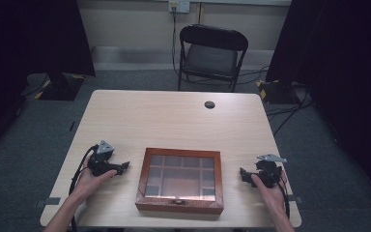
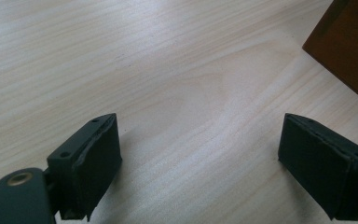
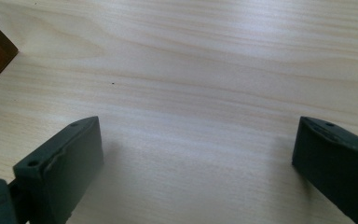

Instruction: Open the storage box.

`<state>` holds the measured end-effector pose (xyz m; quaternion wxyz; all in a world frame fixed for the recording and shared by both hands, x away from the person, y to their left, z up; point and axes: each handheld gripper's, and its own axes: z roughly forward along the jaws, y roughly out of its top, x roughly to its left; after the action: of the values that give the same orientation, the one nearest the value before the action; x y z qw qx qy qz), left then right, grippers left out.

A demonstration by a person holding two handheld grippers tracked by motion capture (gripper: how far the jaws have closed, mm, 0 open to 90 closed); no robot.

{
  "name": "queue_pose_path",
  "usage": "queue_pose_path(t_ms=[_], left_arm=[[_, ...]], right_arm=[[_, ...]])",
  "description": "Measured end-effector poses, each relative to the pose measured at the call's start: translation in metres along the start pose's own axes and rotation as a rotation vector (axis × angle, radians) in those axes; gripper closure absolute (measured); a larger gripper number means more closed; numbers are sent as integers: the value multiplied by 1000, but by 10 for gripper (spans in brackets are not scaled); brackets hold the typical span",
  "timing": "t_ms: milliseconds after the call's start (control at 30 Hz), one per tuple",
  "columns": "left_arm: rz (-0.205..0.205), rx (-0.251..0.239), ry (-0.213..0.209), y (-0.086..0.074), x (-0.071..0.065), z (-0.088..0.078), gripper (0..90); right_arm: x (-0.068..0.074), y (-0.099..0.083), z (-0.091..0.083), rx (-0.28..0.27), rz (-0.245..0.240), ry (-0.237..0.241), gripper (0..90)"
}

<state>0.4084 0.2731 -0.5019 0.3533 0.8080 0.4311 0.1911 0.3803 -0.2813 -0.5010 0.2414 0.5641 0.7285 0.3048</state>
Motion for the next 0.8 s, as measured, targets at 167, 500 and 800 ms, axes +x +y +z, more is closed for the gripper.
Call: queue_pose_path(t_ms=[167,500,800], left_arm=[[0,0,0,0,0,0,123],[0,0,1,0,0,0,123],[0,0,0,0,0,0,123]], right_arm=[[4,1,0,-4,-13,11,42],[14,6,-7,-33,-76,73,200],[21,17,-24,-62,-74,199,337]])
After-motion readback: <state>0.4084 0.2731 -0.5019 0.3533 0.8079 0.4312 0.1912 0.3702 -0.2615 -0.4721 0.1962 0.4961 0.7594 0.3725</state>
